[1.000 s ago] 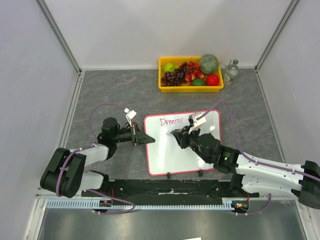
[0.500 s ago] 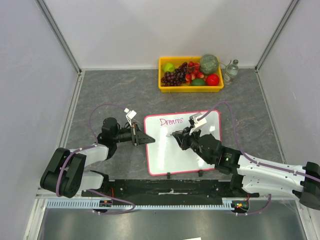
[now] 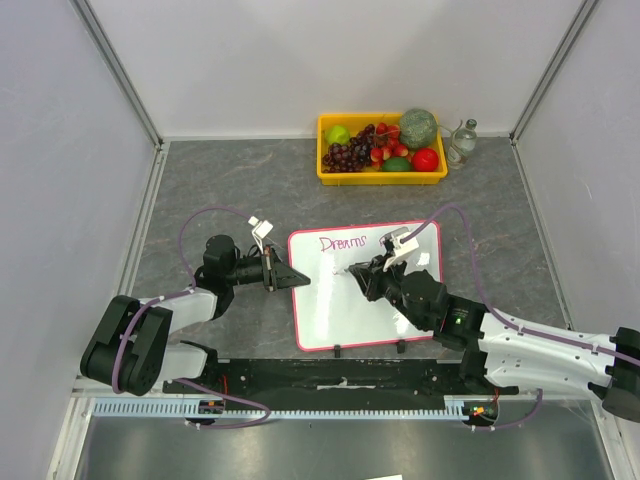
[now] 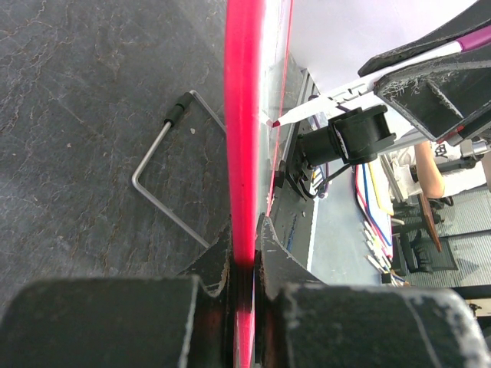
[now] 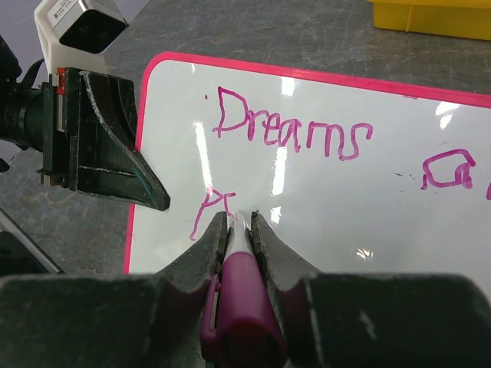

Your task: Write a sentence on the whiteboard

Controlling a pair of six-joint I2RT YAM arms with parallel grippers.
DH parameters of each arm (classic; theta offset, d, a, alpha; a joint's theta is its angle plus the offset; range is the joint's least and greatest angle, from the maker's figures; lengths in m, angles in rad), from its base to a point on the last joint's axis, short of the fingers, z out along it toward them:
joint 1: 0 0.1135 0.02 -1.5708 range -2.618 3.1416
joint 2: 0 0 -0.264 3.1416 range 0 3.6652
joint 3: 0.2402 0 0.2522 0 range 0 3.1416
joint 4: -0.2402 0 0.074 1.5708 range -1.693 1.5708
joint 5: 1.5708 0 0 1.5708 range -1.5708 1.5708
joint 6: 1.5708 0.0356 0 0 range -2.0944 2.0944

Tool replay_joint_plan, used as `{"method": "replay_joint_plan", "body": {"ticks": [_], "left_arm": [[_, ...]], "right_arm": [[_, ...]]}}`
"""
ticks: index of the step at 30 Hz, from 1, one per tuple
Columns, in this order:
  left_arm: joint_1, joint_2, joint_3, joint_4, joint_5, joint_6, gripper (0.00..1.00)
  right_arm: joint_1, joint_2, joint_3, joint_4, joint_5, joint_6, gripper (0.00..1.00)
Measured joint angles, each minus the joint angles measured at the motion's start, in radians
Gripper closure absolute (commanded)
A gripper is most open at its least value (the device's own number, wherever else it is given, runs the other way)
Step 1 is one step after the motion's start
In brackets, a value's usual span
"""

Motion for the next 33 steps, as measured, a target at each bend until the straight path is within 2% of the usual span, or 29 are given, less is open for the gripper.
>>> {"method": "replay_joint_plan", "body": {"ticks": [26,33], "left_arm": [[0.0,0.0,0.0,-0.001,-0.001,0.0,0.98],[0.0,-0.001,0.0,0.0,0.001,0.0,0.98]], "right_arm": [[0.0,0.043,0.031,0.026,0.035,0.0,1.0],[-0.002,-0.019,0.026,0.014,0.046,0.0,1.0]]}}
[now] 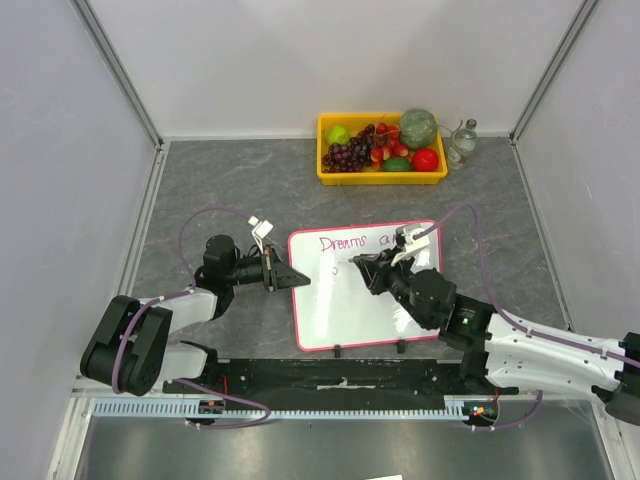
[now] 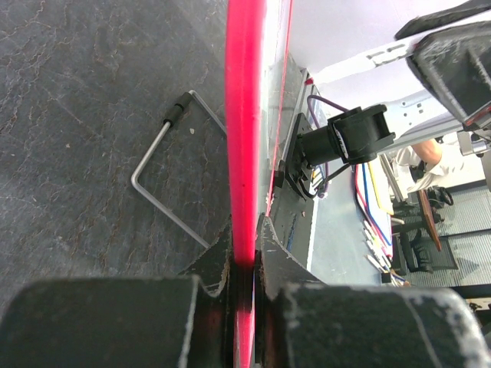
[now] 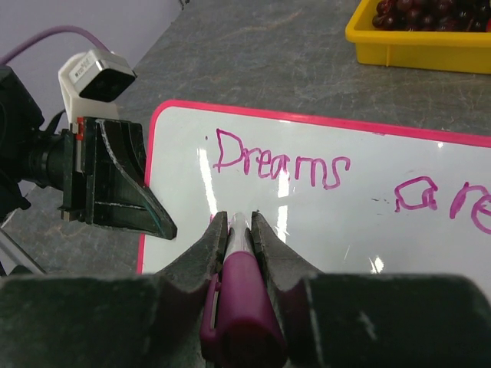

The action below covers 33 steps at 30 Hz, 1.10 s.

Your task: Write a sentence on the whiteboard

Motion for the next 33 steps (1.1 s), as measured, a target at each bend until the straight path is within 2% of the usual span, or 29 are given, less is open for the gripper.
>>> {"method": "replay_joint_plan", "body": {"ticks": [5,33], "left_arm": [[0.0,-0.001,0.0,0.0,0.0,0.0,0.98],[0.0,-0.001,0.0,-0.002,-0.001,0.0,0.98]], "right_arm": [[-0.009,-0.05,-0.003,-0.005,0.018,0.0,1.0],[-0.018,0.012,-0.019,-0.011,-0.022,0.009,1.0]]}}
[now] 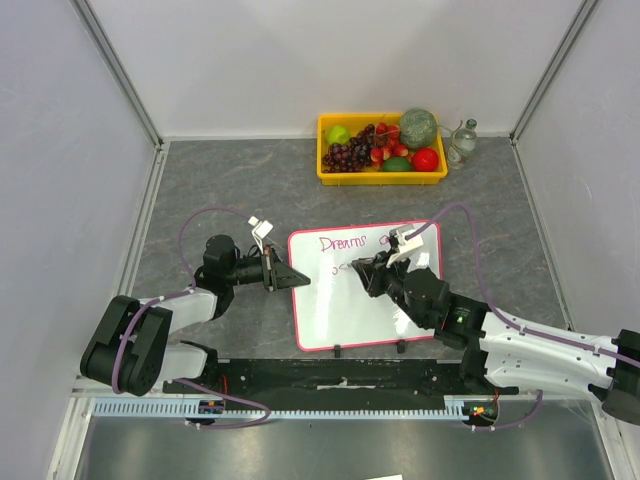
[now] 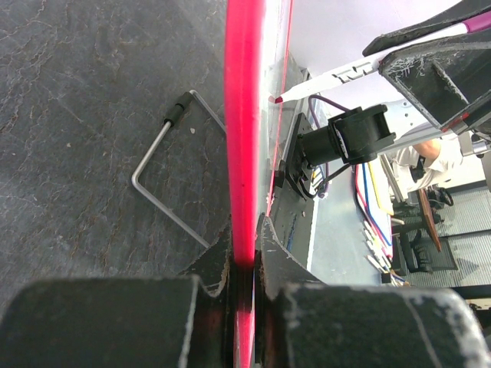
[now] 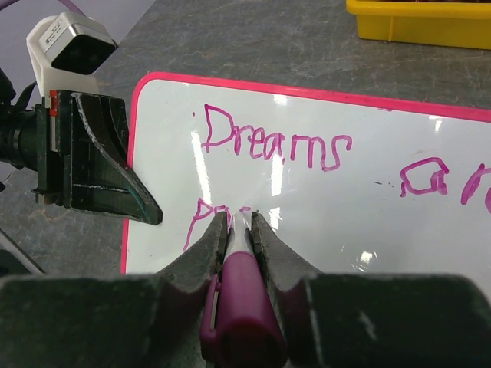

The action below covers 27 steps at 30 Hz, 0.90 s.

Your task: Write a sentence on the whiteboard

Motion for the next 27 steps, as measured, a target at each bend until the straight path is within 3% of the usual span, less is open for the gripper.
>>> {"method": "replay_joint_plan", "body": {"ticks": [27], "left_arm": [[0.0,0.0,0.0,0.0,0.0,0.0,0.98]], "right_arm": [[0.0,-0.034,-0.024,-0.026,-0.034,0.03,1.0]]}}
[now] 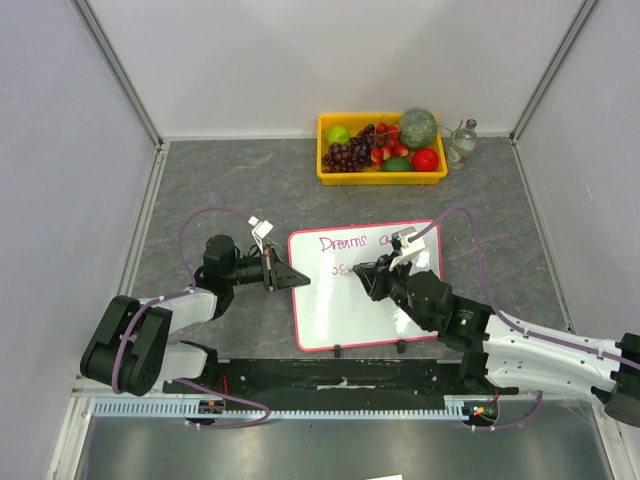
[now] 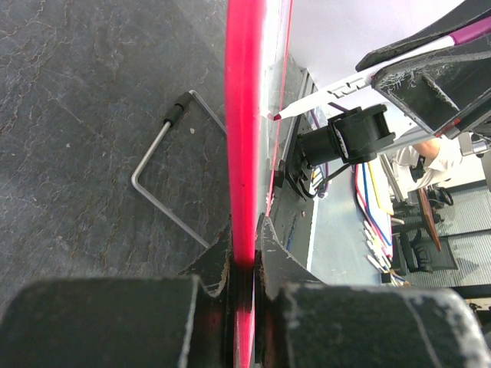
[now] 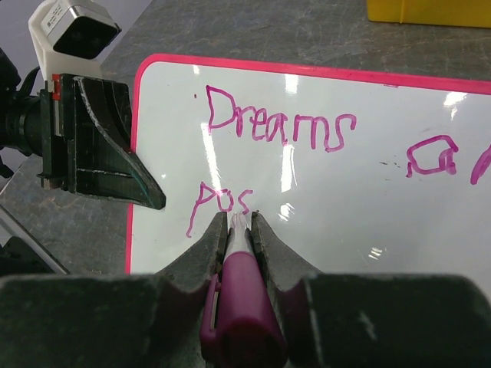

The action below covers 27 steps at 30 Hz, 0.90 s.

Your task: Write a sentence on the whiteboard

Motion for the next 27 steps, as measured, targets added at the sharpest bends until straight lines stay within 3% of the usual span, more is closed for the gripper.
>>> {"method": "replay_joint_plan", "body": {"ticks": [10,27], "left_arm": [[0.0,0.0,0.0,0.002,0.001,0.0,0.98],[0.0,0.0,0.0,0.0,0.0,0.0,0.98]], "right_arm": [[-0.021,-0.084,-0.014,-0.003,0.013,0.005,1.0],[-0.039,-0.038,-0.014,0.006,0.024,0.002,1.0]]}}
